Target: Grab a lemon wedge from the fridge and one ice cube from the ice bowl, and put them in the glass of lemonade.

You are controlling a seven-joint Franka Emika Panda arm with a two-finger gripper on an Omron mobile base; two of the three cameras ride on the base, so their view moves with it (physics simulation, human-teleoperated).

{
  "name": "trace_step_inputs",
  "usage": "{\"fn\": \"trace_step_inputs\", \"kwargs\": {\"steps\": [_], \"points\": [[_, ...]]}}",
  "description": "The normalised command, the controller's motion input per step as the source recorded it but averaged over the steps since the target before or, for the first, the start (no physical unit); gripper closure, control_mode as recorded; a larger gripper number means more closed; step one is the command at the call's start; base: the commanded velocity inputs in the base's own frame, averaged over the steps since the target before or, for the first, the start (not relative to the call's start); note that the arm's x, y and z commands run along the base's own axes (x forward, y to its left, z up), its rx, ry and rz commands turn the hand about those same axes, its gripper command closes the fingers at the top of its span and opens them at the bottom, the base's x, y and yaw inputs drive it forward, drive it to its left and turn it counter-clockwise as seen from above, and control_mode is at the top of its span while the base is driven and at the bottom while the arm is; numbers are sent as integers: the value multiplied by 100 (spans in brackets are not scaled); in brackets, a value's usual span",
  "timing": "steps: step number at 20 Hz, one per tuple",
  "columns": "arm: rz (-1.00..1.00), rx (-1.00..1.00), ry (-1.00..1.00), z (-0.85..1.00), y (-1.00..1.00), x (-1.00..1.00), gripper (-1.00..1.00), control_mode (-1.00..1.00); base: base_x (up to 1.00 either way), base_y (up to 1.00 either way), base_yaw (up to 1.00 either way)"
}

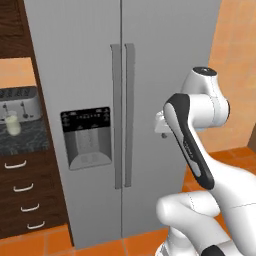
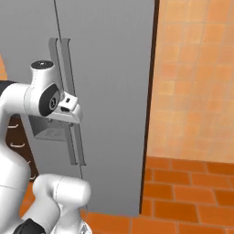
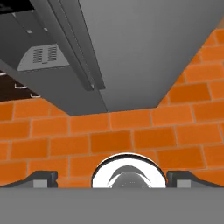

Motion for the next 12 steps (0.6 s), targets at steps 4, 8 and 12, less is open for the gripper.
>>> {"fn": "trace_step_inputs", "kwargs": {"steps": [4, 8, 12], "points": [[0, 0, 0, 0, 0, 0, -100, 100, -38, 29, -8], [0, 0, 0, 0, 0, 0, -100, 100, -24, 2, 6], [0, 0, 0, 0, 0, 0, -100, 100, -15, 44, 16]]}}
